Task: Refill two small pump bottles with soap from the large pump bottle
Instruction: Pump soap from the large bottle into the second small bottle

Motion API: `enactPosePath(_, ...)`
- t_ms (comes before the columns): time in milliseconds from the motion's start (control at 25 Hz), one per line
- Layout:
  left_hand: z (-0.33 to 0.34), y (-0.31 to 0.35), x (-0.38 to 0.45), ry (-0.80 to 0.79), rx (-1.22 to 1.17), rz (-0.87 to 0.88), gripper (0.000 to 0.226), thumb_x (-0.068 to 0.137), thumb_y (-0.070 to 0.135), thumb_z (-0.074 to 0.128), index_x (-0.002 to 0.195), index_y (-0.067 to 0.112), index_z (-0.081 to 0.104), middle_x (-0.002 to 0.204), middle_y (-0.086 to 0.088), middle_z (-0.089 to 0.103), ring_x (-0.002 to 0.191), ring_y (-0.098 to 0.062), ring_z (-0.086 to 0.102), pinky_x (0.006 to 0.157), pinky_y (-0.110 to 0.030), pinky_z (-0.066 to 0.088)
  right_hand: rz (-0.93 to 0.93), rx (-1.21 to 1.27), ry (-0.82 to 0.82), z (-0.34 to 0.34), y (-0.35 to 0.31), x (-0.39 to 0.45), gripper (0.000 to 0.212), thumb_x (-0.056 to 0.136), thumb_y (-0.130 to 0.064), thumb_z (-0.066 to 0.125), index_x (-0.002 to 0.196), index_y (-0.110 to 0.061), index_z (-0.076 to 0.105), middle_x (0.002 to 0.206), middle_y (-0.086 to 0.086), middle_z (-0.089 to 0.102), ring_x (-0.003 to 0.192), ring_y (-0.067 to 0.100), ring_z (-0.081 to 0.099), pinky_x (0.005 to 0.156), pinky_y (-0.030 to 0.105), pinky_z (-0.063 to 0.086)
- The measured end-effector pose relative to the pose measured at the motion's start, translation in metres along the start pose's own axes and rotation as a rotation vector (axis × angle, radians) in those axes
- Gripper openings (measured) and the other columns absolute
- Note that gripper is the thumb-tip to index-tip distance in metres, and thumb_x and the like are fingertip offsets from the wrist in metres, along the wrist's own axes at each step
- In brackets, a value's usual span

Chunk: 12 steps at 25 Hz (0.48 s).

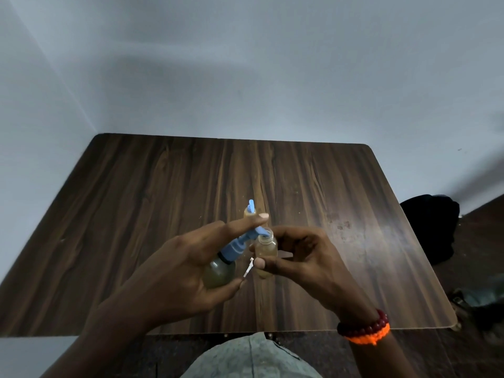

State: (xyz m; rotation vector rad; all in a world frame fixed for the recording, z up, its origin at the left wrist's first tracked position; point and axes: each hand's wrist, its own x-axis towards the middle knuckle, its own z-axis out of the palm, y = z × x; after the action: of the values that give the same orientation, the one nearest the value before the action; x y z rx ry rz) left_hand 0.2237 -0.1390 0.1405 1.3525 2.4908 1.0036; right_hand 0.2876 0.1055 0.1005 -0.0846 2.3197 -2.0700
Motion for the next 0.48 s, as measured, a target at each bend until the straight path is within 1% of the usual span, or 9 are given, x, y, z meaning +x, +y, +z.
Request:
enactPosePath(40, 0.0004, 0.0000, 0.0002, -0.002, -0.001, -0.004, 0.080, 0.085, 0.051, 0.070, 0.152, 0.058, 0.027, 0.121, 0.009, 0.069, 0.092, -0.010, 0.072, 0.077, -0.033, 0.063, -0.002, -0.002, -0.006, -0.0001, -0.0004, -0.0001, 0.033, 0.084, -0.018, 0.084, 0.116, -0.014, 0.076, 0.112, 0.011, 0.079, 0.104, 0.029, 0.077, 0.082, 0.059, 0.064)
enactPosePath(120, 0.0007, 0.0002, 0.0008, 0.014, 0.008, -0.001, 0.066, 0.085, 0.049, 0.069, 0.143, 0.054, 0.037, 0.115, 0.011, 0.070, 0.088, -0.009, 0.072, 0.073, -0.033, 0.063, -0.012, -0.035, -0.021, 0.0017, -0.0005, 0.0004, 0.034, 0.085, -0.019, 0.084, 0.117, -0.012, 0.076, 0.112, 0.010, 0.079, 0.104, 0.029, 0.077, 0.080, 0.060, 0.064)
enactPosePath(200, -0.0003, 0.0016, 0.0025, 0.012, 0.040, 0.000, 0.060, 0.086, 0.051, 0.067, 0.139, 0.050, 0.040, 0.111, 0.013, 0.070, 0.083, -0.007, 0.071, 0.069, -0.032, 0.062, -0.016, -0.038, -0.025, 0.0046, 0.0008, 0.0009, 0.034, 0.085, -0.019, 0.084, 0.117, -0.010, 0.075, 0.111, 0.011, 0.078, 0.102, 0.030, 0.076, 0.079, 0.062, 0.063)
enactPosePath(280, -0.0007, 0.0028, 0.0031, 0.019, 0.050, -0.001, 0.061, 0.087, 0.055, 0.064, 0.142, 0.052, 0.038, 0.112, 0.013, 0.070, 0.083, -0.006, 0.071, 0.070, -0.031, 0.062, -0.001, -0.027, -0.010, 0.0054, 0.0009, 0.0005, 0.035, 0.085, -0.023, 0.084, 0.117, -0.010, 0.075, 0.111, 0.012, 0.079, 0.102, 0.031, 0.077, 0.079, 0.063, 0.063)
enactPosePath(400, -0.0025, 0.0056, 0.0020, 0.014, 0.002, -0.004, 0.069, 0.088, 0.057, 0.061, 0.149, 0.059, 0.030, 0.120, 0.012, 0.071, 0.090, -0.006, 0.073, 0.074, -0.030, 0.064, 0.001, -0.025, -0.015, 0.0016, -0.0015, 0.0001, 0.036, 0.084, -0.027, 0.082, 0.117, -0.015, 0.075, 0.112, 0.010, 0.079, 0.103, 0.029, 0.077, 0.081, 0.061, 0.063)
enactPosePath(480, -0.0025, 0.0067, 0.0015, 0.012, 0.009, 0.002, 0.069, 0.087, 0.056, 0.063, 0.147, 0.062, 0.029, 0.116, 0.011, 0.070, 0.088, -0.006, 0.072, 0.072, -0.032, 0.064, -0.008, -0.017, -0.031, -0.0001, -0.0034, 0.0005, 0.035, 0.084, -0.026, 0.082, 0.117, -0.015, 0.076, 0.112, 0.011, 0.079, 0.101, 0.030, 0.077, 0.081, 0.061, 0.064)
